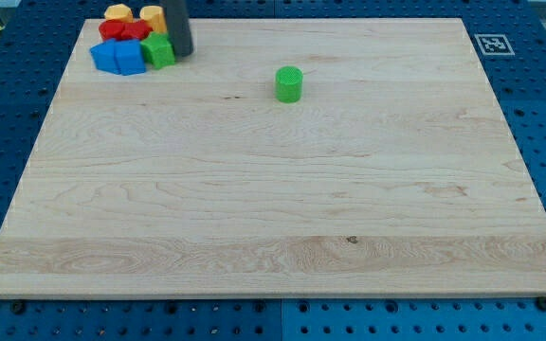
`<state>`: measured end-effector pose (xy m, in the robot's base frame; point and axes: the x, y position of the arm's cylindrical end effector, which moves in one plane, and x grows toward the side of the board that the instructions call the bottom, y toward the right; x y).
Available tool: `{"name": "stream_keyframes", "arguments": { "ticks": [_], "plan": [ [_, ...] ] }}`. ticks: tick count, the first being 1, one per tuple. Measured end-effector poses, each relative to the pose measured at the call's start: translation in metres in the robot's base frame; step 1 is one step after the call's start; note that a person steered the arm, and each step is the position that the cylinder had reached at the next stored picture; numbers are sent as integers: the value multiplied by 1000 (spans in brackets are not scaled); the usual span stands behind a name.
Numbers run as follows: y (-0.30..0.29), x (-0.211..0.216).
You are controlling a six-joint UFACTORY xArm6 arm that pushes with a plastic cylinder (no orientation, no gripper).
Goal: Move the green circle right to the red star
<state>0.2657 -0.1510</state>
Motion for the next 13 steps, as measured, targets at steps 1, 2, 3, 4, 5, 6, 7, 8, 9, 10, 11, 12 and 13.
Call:
{"name": "stream_keyframes", "arguments": {
  "ticks": [1,2,3,4,5,6,7,8,9,10,11,12,13],
  "plan": [
    [21,-15],
    [98,-20],
    [182,-4],
    [259,32],
    [274,88],
    [248,111],
    [195,102],
    [153,74],
    [116,43],
    [83,21],
    [91,21],
    [117,8],
    [96,1]
  ]
}}
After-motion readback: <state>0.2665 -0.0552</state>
